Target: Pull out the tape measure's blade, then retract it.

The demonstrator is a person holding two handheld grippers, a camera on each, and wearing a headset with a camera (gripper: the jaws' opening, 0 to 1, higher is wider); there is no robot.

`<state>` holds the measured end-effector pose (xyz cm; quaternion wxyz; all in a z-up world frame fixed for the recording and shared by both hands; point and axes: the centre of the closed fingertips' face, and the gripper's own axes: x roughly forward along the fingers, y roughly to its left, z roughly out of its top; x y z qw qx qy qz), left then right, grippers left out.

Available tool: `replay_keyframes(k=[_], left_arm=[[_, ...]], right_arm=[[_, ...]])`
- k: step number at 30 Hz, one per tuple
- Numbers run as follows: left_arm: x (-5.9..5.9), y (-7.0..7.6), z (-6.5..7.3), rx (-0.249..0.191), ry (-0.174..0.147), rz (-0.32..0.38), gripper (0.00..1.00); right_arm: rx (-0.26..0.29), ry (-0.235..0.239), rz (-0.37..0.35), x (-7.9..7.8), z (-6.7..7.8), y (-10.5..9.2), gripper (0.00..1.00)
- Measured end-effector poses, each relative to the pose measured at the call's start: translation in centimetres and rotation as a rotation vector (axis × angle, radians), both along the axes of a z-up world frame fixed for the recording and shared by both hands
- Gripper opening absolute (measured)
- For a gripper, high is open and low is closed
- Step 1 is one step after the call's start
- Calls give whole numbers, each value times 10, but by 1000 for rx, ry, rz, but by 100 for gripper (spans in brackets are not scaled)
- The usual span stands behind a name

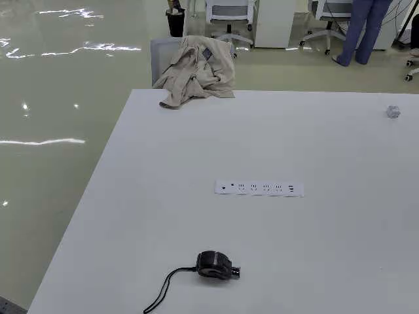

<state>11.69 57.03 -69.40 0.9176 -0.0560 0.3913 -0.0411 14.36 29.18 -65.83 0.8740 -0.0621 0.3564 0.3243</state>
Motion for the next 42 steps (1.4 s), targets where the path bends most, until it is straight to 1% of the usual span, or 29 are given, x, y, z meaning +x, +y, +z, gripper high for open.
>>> replay_keyframes(k=[9,13,20,25,27,29,31,33,39,42], left_arm=[[0,2,2,-1,-6,-2,97],[1,7,3,3,-11,-3,97],[-1,10,4,4,-15,3,97],[-4,9,1,-1,-13,0,97],[-5,7,1,-3,-7,-7,97],[-4,7,1,1,-12,-9,97],[-4,5,-1,-6,-9,-11,97],[-3,5,0,0,-11,-16,97],[1,2,3,-6,-17,-22,98],[2,1,3,-4,-17,-26,98]], right_arm=[[-7,1,2,-1,0,2,98],[-10,-1,1,-3,-1,5,97],[-17,-1,10,-5,-3,6,97],[-20,-5,7,-6,-3,5,97],[-23,-3,6,-6,-3,5,97],[-20,-3,8,-7,-3,6,97],[-26,0,11,-8,-6,6,97],[-20,2,9,-7,-6,6,97],[-27,4,20,-5,-9,8,97],[-22,0,18,-2,-8,8,97]])
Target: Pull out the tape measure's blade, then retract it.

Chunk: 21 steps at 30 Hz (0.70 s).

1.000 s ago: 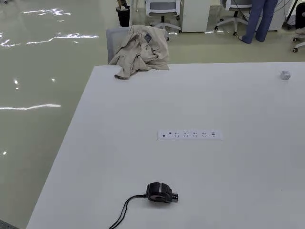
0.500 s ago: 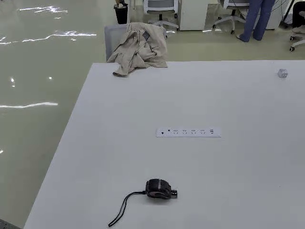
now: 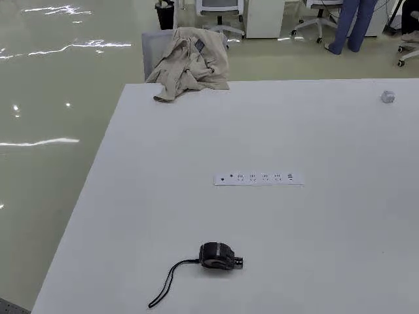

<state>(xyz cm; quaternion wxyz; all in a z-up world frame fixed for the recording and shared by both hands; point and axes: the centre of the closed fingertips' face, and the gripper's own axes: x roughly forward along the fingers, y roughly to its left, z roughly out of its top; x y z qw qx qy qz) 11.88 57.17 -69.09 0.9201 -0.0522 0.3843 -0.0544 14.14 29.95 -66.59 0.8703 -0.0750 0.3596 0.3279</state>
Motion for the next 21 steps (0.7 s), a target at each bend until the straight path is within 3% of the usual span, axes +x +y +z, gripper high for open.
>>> replay_keyframes(k=[21], left_arm=[[14,-11,-4,5,5,-35,98]], right_arm=[[-22,-3,15,7,-6,-5,95]])
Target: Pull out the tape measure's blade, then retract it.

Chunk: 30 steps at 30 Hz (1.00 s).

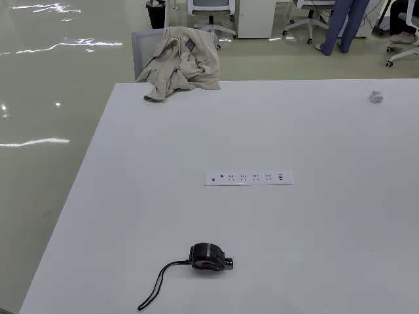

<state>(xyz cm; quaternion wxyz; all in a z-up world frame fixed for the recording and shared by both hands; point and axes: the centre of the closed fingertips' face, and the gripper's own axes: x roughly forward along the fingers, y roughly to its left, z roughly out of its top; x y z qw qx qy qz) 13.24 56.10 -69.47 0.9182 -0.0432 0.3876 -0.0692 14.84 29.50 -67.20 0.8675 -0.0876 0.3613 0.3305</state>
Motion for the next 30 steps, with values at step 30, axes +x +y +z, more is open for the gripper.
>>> replay_keyframes(k=[30], left_arm=[[15,-12,-10,-18,-7,-41,97]], right_arm=[[-45,-17,103,20,-14,12,94]])
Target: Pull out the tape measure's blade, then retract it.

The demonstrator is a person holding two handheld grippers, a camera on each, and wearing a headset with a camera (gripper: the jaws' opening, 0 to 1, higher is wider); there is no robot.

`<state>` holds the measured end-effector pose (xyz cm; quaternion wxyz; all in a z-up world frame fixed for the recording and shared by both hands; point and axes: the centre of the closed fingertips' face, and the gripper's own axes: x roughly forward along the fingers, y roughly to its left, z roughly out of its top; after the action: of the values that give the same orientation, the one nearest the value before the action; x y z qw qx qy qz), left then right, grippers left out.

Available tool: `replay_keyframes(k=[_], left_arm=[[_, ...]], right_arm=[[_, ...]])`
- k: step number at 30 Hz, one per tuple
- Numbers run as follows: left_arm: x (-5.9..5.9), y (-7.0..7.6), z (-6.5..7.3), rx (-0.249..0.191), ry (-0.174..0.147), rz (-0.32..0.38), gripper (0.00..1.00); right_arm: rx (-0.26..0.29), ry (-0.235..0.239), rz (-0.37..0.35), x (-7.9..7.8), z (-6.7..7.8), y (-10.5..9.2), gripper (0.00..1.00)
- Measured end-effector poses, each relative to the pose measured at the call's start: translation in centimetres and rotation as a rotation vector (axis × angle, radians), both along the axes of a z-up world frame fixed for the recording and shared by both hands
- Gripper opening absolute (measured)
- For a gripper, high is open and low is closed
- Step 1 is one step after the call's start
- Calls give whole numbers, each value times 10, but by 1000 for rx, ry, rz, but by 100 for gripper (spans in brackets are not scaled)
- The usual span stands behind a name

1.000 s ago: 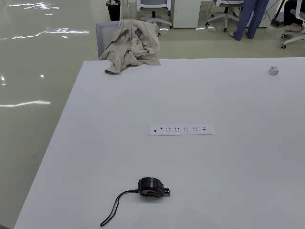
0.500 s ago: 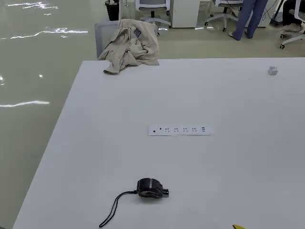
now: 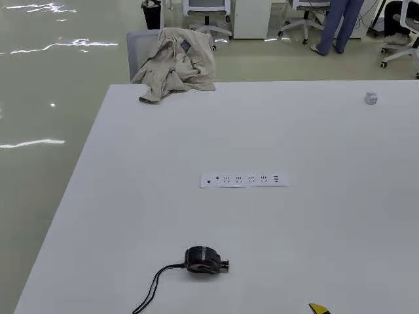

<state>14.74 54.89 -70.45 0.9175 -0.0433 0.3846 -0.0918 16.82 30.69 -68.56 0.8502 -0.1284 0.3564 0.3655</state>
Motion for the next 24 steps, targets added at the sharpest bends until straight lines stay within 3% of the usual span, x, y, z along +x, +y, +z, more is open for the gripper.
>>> replay_keyframes(k=[24], left_arm=[[23,-13,-9,4,-21,-75,97]], right_arm=[[-12,2,66,16,-12,14,90]])
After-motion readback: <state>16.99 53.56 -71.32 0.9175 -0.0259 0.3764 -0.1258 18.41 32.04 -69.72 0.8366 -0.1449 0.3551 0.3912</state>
